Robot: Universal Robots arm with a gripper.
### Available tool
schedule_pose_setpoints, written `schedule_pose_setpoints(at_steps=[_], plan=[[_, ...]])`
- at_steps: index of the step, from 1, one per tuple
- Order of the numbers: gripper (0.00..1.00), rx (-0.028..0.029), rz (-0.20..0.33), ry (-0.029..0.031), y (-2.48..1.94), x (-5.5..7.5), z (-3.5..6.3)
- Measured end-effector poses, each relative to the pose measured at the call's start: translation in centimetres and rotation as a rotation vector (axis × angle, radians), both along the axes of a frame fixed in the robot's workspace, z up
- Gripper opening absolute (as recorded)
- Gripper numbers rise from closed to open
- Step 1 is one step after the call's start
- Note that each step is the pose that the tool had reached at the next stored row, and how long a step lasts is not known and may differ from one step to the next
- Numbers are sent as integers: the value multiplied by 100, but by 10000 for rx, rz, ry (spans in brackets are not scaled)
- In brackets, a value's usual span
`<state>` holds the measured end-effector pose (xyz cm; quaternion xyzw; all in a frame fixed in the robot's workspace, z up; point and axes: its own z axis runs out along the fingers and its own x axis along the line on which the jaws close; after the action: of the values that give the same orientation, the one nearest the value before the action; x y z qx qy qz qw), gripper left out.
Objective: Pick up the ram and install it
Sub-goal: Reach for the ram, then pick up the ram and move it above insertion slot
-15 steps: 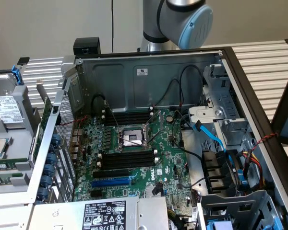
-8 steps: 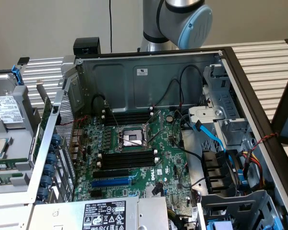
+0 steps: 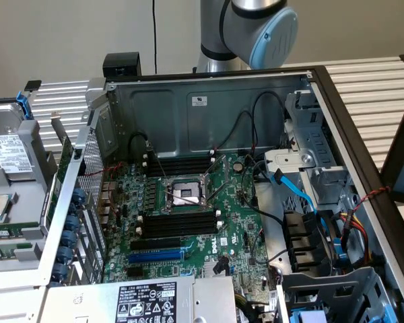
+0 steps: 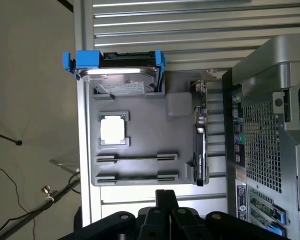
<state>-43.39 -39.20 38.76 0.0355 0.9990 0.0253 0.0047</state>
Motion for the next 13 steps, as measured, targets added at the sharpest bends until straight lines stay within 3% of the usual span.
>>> schedule_pose_setpoints(at_steps=[13], plan=[[11,1,0,8,0,-25,0]])
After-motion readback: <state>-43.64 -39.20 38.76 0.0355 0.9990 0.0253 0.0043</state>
